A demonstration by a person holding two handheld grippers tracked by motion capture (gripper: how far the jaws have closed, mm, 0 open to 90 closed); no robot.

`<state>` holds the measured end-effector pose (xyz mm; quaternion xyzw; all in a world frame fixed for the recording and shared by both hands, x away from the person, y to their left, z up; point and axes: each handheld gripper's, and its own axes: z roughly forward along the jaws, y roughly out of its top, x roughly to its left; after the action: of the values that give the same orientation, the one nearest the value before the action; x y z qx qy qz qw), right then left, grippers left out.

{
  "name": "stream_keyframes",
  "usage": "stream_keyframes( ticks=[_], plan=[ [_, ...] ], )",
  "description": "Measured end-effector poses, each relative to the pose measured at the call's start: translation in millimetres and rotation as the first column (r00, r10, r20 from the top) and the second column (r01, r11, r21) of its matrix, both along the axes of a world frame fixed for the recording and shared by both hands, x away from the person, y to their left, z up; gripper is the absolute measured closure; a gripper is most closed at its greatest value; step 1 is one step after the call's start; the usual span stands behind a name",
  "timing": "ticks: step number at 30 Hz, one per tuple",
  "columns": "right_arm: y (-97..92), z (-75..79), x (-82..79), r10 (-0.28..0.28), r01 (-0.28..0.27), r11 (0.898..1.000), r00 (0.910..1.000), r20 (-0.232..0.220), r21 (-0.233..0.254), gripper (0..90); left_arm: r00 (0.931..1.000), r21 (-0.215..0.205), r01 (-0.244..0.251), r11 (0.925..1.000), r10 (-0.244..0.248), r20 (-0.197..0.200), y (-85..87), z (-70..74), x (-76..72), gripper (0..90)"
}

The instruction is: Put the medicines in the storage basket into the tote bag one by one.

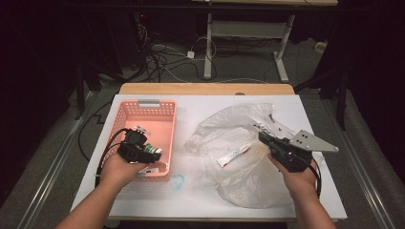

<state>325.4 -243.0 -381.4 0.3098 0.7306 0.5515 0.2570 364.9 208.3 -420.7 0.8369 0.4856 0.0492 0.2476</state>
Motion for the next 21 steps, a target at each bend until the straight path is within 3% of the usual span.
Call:
stream_keyframes(
  ticks=[7,9,12,15,17,19,21],
  plan=[
    [0.6,1.2,-0.5,0.003,-0.003,1.0,1.0,0.003,0.0,90.0,0.9962,-0.045,-0.011,0.9989,0.015,0.086,3.3,3.3,-7.5,35.2],
    [1.2,1.1,-0.8,0.005,-0.005,1.0,1.0,0.004,0.0,90.0,0.9919,-0.074,-0.039,0.9965,0.047,0.118,6.4,5.4,-10.2,35.2],
    [2.3,1.0,-1.0,0.013,-0.013,1.0,0.9999,0.007,-0.003,90.0,0.9865,-0.096,-0.04,0.9946,0.054,0.154,8.9,6.1,-13.5,35.2],
    [4.1,0.6,-1.3,0.016,-0.016,1.0,0.9999,0.006,-0.004,90.0,0.9806,-0.106,-0.02,0.9942,0.041,0.192,9.4,6.8,-17.9,35.2],
    [5.1,0.2,-1.4,0.017,-0.017,1.0,0.9998,0.007,-0.006,90.0,0.9832,-0.127,0.008,0.9918,0.015,0.182,9.0,5.9,-19.6,35.2],
    [5.7,0.1,-1.2,0.019,-0.019,1.0,0.9998,0.006,-0.003,90.0,0.976,-0.093,0.011,0.9956,0.009,0.218,5.5,5.1,-24.0,35.2],
    [6.5,0.7,-1.7,0.02,-0.02,1.0,0.9998,0.007,-0.003,90.0,0.971,-0.096,0.019,0.9951,0.004,0.239,3.8,4.7,-27.5,35.2]
  ],
)
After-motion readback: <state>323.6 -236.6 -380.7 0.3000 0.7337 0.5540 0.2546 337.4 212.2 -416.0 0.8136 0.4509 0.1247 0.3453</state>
